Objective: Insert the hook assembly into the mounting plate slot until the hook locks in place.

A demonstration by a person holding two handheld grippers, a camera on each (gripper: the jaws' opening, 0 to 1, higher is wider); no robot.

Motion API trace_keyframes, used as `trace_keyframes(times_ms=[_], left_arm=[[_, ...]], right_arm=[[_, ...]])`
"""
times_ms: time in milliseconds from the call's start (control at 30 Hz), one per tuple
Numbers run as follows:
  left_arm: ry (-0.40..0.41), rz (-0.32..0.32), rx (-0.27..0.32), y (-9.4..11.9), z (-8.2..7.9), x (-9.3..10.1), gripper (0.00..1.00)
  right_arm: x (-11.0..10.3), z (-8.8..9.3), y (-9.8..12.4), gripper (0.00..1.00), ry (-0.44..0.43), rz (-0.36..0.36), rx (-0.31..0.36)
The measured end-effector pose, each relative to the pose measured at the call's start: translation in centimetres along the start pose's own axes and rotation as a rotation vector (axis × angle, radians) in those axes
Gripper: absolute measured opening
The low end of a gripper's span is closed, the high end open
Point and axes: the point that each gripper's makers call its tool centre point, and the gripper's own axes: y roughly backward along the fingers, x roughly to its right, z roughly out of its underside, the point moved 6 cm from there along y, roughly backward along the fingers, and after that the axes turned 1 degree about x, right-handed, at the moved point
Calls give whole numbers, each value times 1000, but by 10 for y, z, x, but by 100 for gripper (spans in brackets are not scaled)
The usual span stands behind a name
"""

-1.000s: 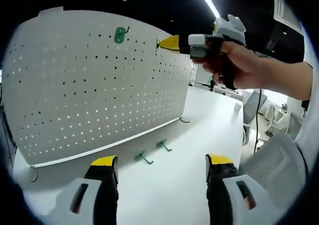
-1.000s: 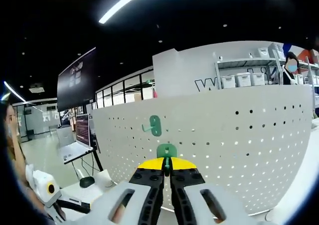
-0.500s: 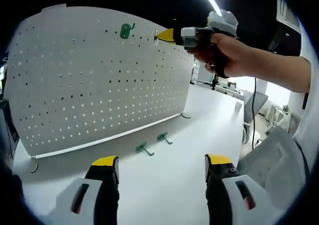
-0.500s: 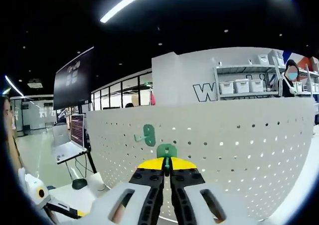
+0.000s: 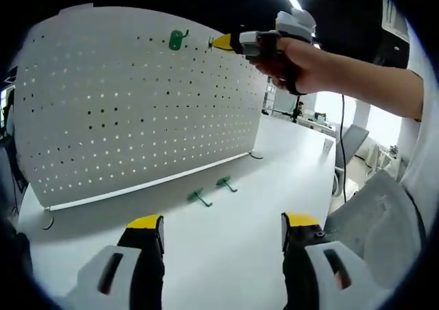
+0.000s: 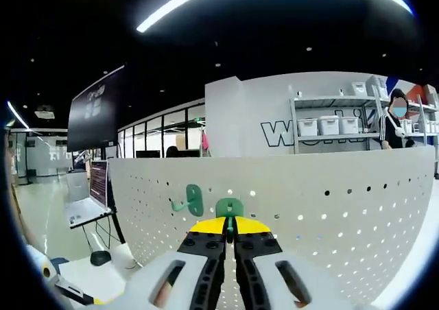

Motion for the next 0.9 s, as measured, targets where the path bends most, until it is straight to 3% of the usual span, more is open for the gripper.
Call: trace_keyframes(times_ms=[900], left_arm=[[5,-8,-14,2,3,-4,71]], right_arm=[[-2,-3,-24,1,56,8,21]])
